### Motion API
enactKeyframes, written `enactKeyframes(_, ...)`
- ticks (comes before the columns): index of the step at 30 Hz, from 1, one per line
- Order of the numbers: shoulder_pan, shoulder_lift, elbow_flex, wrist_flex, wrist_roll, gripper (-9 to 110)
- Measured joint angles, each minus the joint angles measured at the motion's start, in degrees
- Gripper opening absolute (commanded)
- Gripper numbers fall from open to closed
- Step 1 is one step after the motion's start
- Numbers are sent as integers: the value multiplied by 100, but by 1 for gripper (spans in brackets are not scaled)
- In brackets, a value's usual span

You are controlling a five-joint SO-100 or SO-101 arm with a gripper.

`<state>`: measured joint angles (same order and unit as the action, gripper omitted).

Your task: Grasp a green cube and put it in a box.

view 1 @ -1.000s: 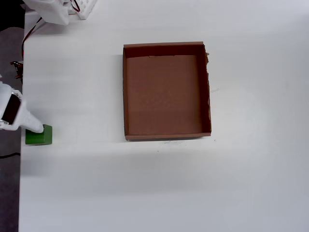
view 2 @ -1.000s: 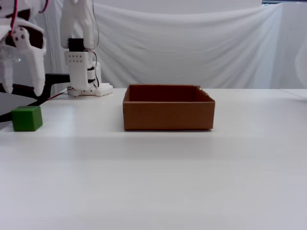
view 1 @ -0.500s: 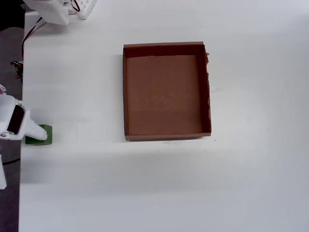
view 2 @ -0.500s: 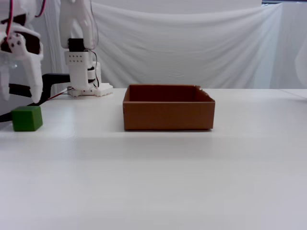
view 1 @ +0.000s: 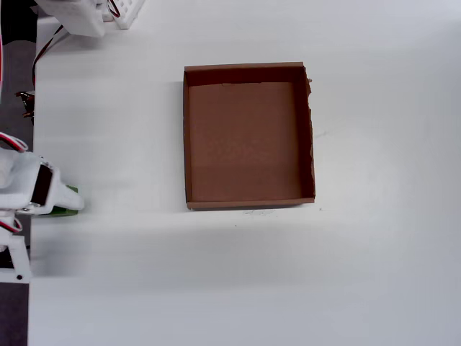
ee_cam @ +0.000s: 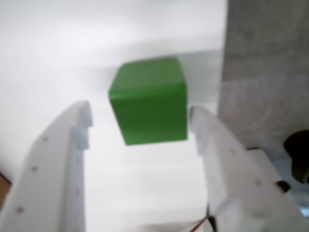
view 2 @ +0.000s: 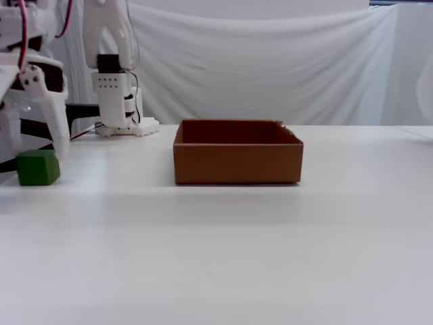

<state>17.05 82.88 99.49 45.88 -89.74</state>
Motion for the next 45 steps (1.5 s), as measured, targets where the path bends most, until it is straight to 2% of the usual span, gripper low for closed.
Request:
enactKeyframes(17, 0, -26, 158, -202, 0, 26)
enactKeyframes(45, -9, -26, 580, -668, 0, 16)
